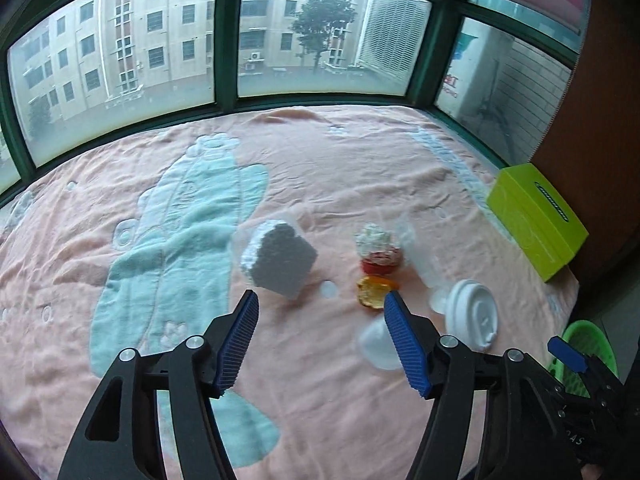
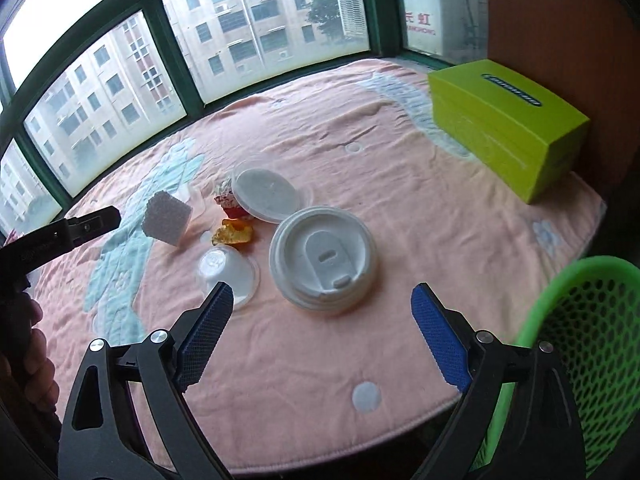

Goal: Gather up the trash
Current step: 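Grasp the white foam block with the left tool while the right tool grasps the white cup lid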

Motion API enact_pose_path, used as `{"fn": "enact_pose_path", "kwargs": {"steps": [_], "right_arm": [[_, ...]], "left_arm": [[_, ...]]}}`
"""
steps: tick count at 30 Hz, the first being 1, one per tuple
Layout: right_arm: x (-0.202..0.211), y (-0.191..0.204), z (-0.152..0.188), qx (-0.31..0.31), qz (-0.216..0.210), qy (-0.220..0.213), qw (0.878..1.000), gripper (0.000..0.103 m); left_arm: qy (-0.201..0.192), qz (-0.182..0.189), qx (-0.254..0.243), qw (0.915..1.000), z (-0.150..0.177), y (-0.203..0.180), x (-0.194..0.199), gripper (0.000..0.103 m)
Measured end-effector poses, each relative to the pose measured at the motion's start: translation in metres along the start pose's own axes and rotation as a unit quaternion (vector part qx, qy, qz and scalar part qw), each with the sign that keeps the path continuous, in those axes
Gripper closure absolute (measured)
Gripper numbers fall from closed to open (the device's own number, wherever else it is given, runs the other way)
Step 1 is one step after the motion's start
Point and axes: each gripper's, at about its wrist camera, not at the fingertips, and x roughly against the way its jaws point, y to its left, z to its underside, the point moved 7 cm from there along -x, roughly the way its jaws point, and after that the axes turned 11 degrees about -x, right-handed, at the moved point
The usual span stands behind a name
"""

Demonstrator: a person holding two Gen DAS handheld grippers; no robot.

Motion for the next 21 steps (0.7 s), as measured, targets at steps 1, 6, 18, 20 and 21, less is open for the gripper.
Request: {"fn": "enact_pose_path", "kwargs": {"steps": [1,6,18,20,21], "right_arm": [[-0.006,0.001,-0.001,0.001,0.0,0.002,1.0,0.012],[-0.032,0.002,-0.005,0.018,0.014,0.009,1.0,0.008],[-0.076,0.004,-0.005,0.04,0.032,0.025,0.998,0.005],[-0.079,0.002,-0.006,0.038,0.033,0.026,0.998,0.005],[-0.08,0.002,-0.005,0.036,0.032,0.027,0.998,0.005]], "left_arm": [[0.001,-0.003,0.002,1.0,0.0,0.003,-0.001,0.039],[0.009,-0.015,0.009,0.9998,0.002,0.017,-0.014,0.033],[0.024,-0.031,0.001,0.9992,0.001,0.035,-0.042,0.025],[0.027,-0.03,-0.001,0.9992,0.001,0.036,-0.046,0.025],[0.028,-0.029,-0.002,0.9992,0.001,0.037,-0.048,0.025]]}}
